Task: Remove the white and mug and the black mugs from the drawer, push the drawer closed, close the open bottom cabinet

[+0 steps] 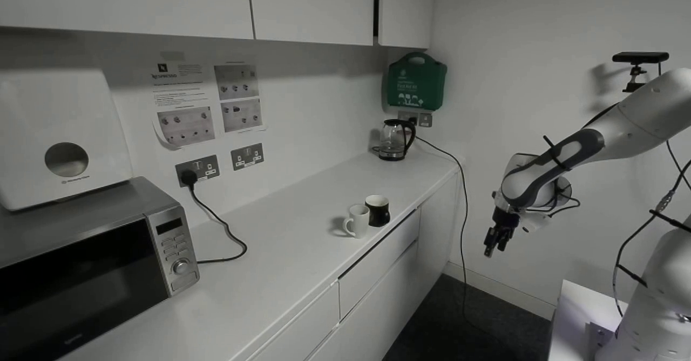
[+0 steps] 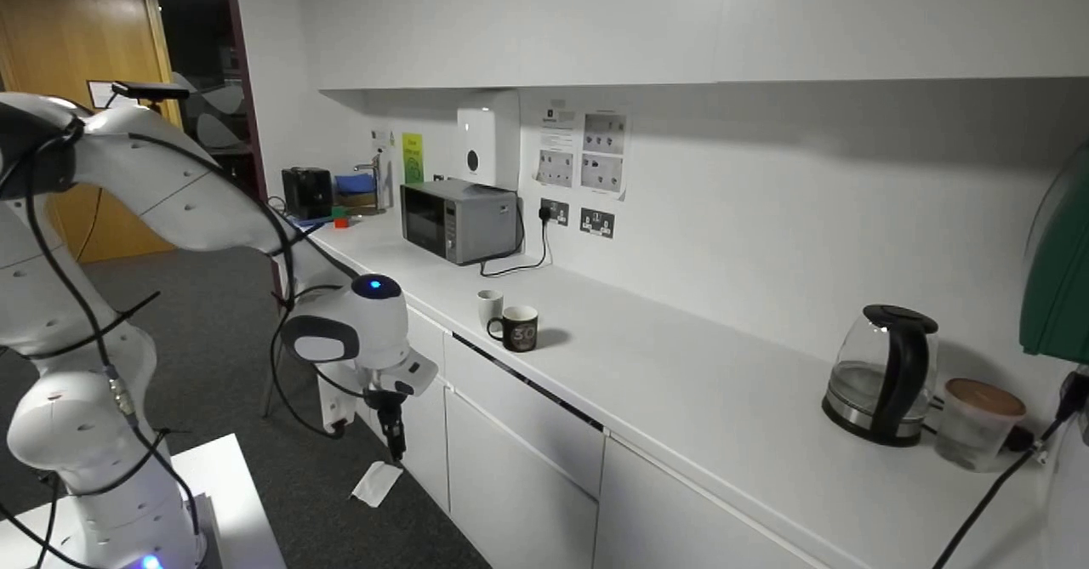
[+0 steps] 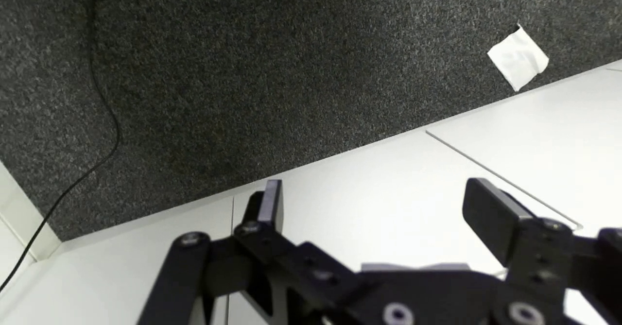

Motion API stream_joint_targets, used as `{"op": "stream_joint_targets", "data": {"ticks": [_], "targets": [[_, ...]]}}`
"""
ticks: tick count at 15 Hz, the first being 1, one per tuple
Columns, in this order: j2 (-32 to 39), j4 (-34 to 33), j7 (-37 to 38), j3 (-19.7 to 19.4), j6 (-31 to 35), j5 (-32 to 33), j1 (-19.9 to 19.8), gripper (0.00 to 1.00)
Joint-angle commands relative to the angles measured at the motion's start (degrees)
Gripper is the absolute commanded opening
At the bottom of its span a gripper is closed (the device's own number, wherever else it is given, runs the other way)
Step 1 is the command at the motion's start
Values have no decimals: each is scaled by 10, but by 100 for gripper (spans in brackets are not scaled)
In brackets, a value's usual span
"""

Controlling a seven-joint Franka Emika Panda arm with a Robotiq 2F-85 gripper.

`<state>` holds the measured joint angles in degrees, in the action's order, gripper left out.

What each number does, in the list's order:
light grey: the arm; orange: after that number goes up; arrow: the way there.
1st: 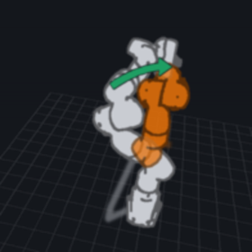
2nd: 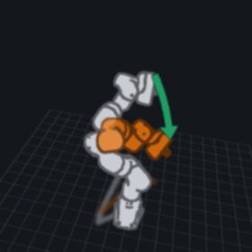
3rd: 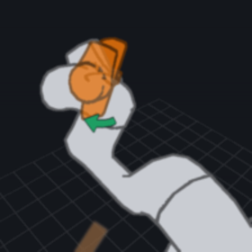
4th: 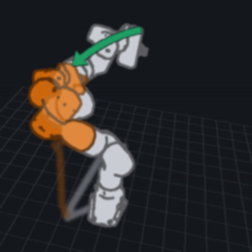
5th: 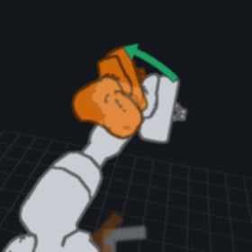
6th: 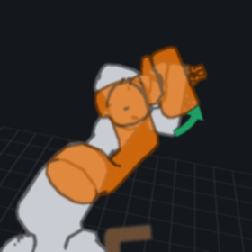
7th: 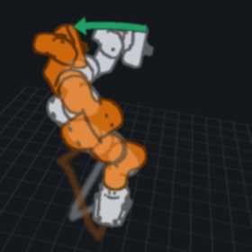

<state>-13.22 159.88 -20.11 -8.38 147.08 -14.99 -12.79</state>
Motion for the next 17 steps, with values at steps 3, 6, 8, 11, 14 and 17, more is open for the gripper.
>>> {"op": "stream_joint_targets", "data": {"ticks": [3, 6, 8, 11, 14, 17], "targets": [[-52, -8, -28, -25, 13, 101, 15, 100], [-72, -1, -35, -29, 14, 126, 20, 100], [-73, -11, -40, -35, 12, 124, 30, 100], [-67, -11, -18, -37, 0, 121, 37, 100], [-71, -10, -18, -39, 0, 121, 42, 100], [-72, -9, -18, -39, 0, 121, 42, 100]]}}
